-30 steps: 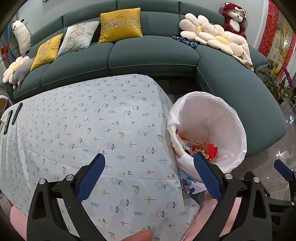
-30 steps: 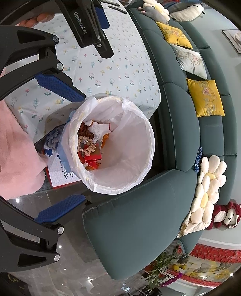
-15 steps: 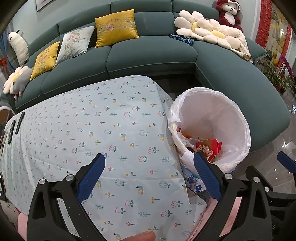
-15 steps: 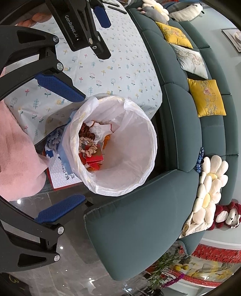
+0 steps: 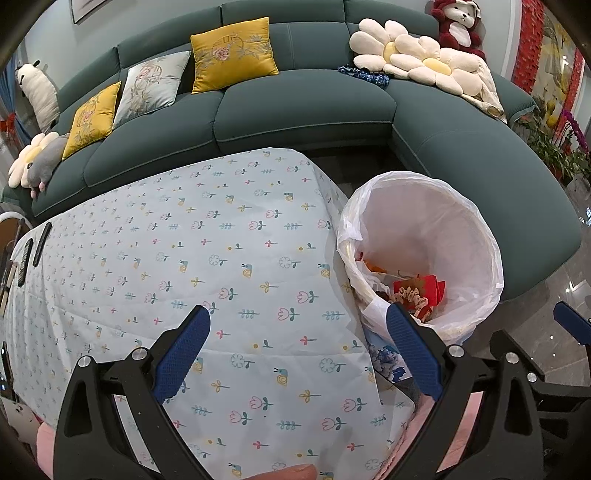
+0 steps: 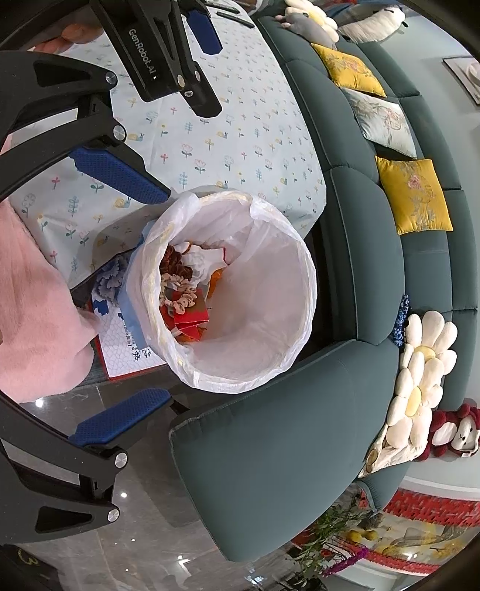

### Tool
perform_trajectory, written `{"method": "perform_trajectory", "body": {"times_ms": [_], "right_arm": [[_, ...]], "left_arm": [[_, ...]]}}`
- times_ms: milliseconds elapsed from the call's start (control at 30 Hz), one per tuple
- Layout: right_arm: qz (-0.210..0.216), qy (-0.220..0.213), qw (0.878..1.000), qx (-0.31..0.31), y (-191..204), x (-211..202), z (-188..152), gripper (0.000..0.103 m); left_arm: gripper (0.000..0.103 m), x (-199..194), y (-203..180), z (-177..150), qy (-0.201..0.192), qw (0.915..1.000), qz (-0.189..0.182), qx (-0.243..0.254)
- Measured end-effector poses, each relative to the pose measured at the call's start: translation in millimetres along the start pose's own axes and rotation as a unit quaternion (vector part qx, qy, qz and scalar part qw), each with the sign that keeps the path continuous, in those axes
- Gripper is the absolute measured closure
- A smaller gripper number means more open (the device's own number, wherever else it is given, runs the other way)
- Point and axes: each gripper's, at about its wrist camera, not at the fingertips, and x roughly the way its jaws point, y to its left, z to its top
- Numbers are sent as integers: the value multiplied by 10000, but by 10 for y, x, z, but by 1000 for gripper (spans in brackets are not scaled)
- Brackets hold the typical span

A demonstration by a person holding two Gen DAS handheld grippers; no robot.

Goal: Collect trash

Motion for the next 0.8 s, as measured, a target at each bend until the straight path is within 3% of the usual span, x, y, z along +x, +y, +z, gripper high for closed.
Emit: {"method": "perform_trajectory", "body": {"times_ms": [800], "right_arm": [[2,59,10000,14,-2,30,-40,7]], "left_arm": [[12,25,-32,-67,141,9998,-47,116]]}}
